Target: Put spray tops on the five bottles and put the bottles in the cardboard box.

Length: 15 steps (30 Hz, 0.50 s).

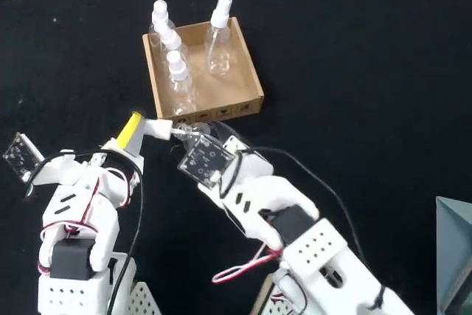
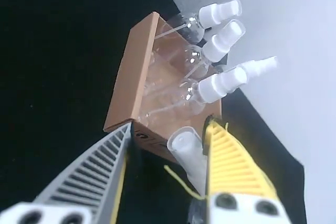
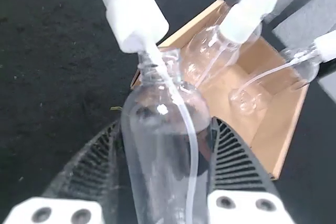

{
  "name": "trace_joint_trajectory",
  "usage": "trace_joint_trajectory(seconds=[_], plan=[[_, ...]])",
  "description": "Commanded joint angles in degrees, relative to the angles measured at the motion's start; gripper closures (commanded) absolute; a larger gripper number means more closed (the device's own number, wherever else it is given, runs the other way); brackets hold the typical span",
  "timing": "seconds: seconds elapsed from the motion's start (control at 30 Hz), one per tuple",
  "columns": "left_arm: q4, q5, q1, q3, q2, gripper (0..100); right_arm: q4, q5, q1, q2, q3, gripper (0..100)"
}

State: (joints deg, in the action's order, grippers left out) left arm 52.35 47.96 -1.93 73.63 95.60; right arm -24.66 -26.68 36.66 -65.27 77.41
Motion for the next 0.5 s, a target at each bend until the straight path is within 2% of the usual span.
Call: trace_joint_trajectory(seconds=[0.0,0.27,0.47], plan=[[-0.1,0.5,-0.5,-3.9,0.3,80,-0.8,0.4,-1.5,-7.3,0.5,86.1],[-0.1,0.5,0.6,-4.1,0.3,80,-0.6,0.2,-1.1,-9.2,2.0,86.1],[-0.3,0.5,5.7,-4.7,0.3,80,-0.5,0.2,1.1,-8.4,2.3,86.1]])
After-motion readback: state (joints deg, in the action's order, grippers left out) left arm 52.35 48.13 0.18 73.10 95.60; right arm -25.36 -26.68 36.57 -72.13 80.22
